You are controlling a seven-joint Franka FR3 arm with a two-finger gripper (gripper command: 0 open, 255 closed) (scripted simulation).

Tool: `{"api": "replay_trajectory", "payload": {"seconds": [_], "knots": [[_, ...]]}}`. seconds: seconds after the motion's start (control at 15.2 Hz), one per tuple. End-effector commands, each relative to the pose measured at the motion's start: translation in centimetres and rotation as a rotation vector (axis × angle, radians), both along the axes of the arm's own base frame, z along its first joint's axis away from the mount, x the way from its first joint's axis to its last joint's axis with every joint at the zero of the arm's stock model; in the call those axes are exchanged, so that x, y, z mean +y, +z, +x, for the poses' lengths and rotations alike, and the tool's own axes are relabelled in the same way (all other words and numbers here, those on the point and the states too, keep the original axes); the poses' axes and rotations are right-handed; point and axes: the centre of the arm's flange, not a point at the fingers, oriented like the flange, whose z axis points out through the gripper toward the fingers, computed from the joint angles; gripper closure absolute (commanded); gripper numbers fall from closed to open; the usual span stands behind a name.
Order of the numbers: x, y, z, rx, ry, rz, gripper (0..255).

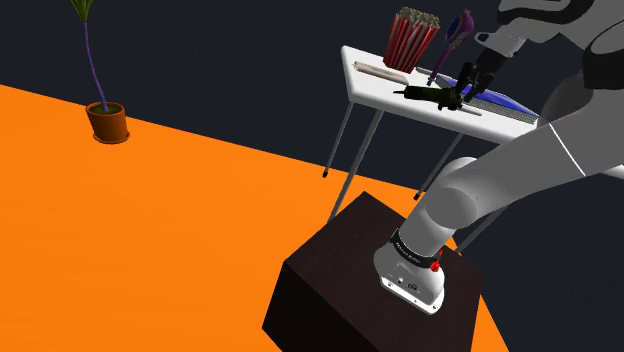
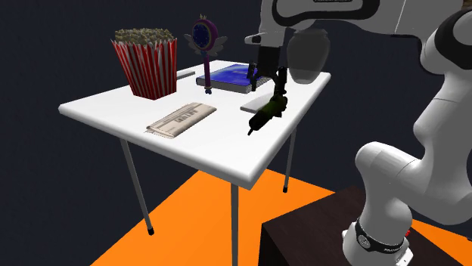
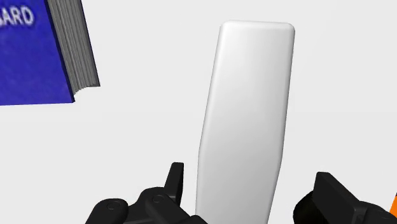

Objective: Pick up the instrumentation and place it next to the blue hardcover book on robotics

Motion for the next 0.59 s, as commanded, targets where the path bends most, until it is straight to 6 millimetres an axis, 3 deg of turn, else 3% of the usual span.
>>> {"api": "replay_trajectory", "payload": {"seconds": [0.0,0.07,0.53], "knots": [[-0.3,2.3,-0.2,0.0,0.0,0.001,0],[-0.4,3.4,-0.3,0.0,0.0,0.001,0],[-0.4,3.4,-0.3,0.0,0.0,0.001,0]]}}
